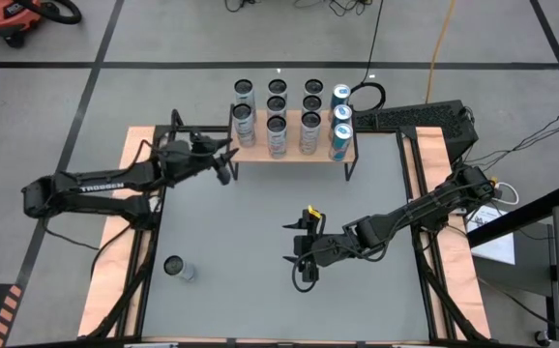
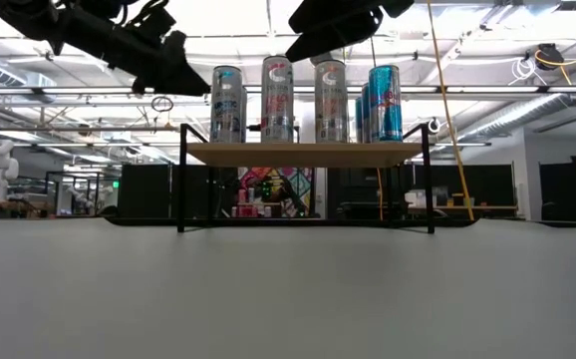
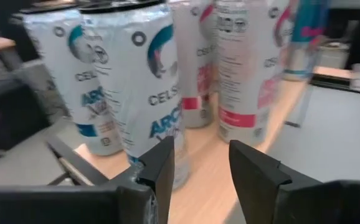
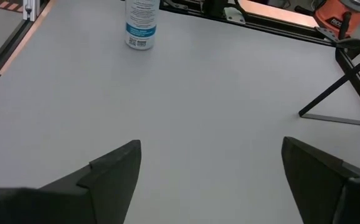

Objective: Place canned beverage on shelf
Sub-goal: Put the right white blue soda can on the shelf aligned with the other white blue soda can

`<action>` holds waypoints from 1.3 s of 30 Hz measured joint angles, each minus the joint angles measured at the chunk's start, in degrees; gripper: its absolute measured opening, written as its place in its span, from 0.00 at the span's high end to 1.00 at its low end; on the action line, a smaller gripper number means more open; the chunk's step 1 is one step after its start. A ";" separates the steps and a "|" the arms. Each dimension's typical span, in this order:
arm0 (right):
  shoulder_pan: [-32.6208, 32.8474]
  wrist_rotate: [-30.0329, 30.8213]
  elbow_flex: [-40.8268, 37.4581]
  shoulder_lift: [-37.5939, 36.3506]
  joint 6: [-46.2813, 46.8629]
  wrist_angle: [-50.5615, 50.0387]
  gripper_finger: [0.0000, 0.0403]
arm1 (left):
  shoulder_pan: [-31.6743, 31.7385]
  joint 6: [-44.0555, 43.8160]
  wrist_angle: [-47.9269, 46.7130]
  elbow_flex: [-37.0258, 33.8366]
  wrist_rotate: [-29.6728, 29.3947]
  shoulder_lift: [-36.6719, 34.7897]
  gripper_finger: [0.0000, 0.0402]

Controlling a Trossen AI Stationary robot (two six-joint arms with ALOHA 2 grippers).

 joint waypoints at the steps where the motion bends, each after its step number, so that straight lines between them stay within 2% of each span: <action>1: 0.00 0.00 0.00 0.00 0.00 0.04 0.21 | -0.88 -0.02 0.59 0.00 -2.28 0.55 0.64; 5: 0.00 0.00 0.00 0.00 -0.01 0.00 0.21 | -3.33 0.49 3.34 -0.01 -8.98 3.78 0.64; 15: 0.00 0.00 0.00 0.00 -0.13 -0.03 0.21 | -4.19 0.55 13.62 -0.02 -14.95 12.50 0.64; 24: 0.00 0.00 0.00 0.00 -0.17 -0.31 0.21 | -4.15 2.00 19.12 -0.02 -19.89 16.25 0.64; 32: 0.00 0.00 0.00 0.00 -0.59 -0.34 0.21 | -3.56 3.15 22.87 -0.02 -22.01 18.58 0.64; 39: 0.00 -0.01 0.00 0.00 -0.43 -0.72 0.21 | -4.69 0.27 21.22 0.00 -21.95 18.78 0.64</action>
